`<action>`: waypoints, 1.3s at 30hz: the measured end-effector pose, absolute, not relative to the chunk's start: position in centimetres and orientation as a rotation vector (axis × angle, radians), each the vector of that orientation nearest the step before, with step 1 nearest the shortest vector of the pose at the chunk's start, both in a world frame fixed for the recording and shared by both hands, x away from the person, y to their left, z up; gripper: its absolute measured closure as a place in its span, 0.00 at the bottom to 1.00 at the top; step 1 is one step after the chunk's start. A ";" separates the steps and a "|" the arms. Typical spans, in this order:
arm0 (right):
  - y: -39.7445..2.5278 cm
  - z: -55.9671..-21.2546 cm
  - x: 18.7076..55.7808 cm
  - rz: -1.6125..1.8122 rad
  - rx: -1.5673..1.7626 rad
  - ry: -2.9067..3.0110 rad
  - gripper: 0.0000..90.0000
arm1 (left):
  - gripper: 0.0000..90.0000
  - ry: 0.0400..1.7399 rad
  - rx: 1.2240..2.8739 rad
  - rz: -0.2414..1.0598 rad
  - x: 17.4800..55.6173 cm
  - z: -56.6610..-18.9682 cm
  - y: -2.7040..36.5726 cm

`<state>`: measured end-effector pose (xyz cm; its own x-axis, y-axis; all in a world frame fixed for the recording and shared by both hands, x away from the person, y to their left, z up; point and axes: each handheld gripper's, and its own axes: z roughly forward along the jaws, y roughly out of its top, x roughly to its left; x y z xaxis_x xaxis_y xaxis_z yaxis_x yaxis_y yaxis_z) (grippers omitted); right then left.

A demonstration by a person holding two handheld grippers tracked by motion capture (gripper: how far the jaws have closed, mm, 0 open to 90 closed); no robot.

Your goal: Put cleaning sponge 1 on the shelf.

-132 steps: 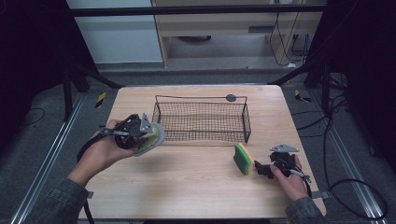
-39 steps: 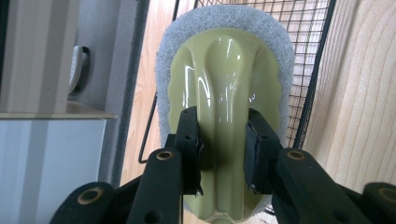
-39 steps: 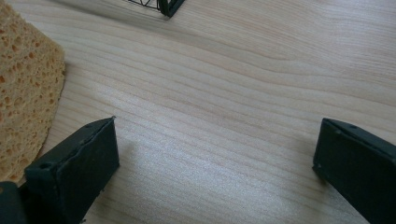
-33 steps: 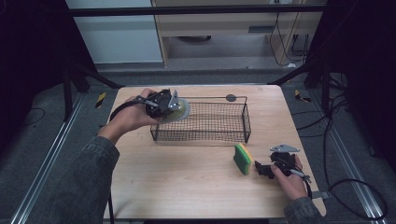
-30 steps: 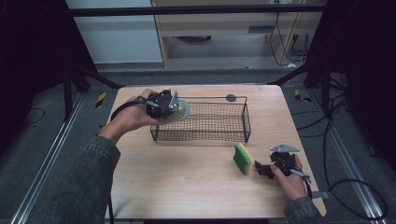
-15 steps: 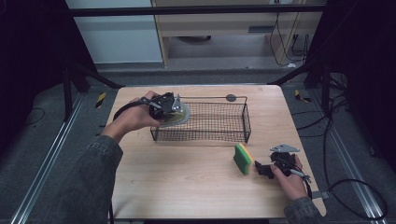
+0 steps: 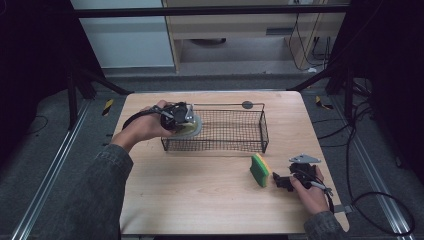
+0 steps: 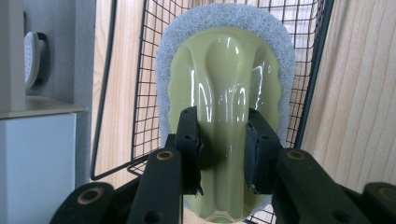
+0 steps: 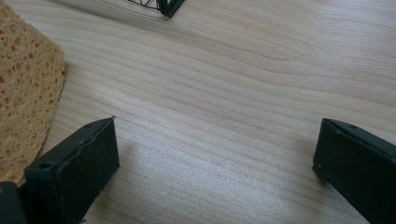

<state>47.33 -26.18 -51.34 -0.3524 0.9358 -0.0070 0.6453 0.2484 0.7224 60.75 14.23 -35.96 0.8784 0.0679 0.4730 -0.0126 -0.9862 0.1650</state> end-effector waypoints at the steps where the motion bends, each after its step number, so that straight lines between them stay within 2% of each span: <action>1: -26.2 -51.3 47.3 0.885 1.440 2.087 0.00 | 0.78 0.043 2.885 0.735 60.8 -36.0 14.2; 39: -26.2 -51.3 47.3 0.884 1.438 2.088 0.01 | 0.78 0.112 2.924 0.637 61.8 -39.0 14.5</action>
<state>47.31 -26.18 -51.33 -0.3531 0.9356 -0.0080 0.6453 0.2497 0.7220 61.80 14.47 -39.02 0.9073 0.1040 0.4075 0.0418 -0.9864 0.1588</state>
